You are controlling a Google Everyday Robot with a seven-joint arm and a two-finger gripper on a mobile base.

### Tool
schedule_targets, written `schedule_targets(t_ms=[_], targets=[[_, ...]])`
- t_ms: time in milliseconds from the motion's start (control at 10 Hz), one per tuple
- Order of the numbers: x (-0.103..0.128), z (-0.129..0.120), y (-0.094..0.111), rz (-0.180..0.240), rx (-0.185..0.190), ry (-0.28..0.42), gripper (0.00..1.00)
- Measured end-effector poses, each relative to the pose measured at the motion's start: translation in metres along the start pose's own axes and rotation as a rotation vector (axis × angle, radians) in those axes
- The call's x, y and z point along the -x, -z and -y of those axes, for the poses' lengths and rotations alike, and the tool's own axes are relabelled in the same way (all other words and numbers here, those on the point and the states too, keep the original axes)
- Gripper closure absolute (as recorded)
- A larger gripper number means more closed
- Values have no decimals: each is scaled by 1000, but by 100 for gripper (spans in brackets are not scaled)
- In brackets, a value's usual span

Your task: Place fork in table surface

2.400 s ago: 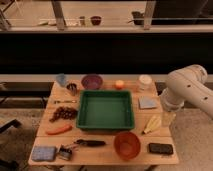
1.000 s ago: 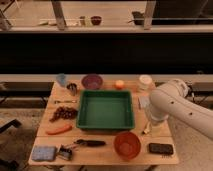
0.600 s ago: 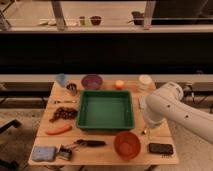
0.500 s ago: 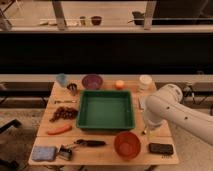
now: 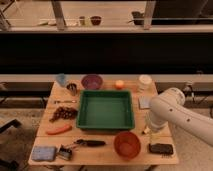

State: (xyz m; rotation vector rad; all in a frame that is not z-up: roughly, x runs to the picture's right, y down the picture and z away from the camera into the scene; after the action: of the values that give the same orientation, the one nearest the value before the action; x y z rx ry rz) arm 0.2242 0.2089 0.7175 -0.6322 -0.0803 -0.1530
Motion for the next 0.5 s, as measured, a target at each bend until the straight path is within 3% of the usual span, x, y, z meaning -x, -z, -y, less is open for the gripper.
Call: schedule_targets(t_ms=[200, 500], targets=[[9, -3, -10, 21, 4, 5, 51], [56, 16, 1, 54, -26, 66, 25]])
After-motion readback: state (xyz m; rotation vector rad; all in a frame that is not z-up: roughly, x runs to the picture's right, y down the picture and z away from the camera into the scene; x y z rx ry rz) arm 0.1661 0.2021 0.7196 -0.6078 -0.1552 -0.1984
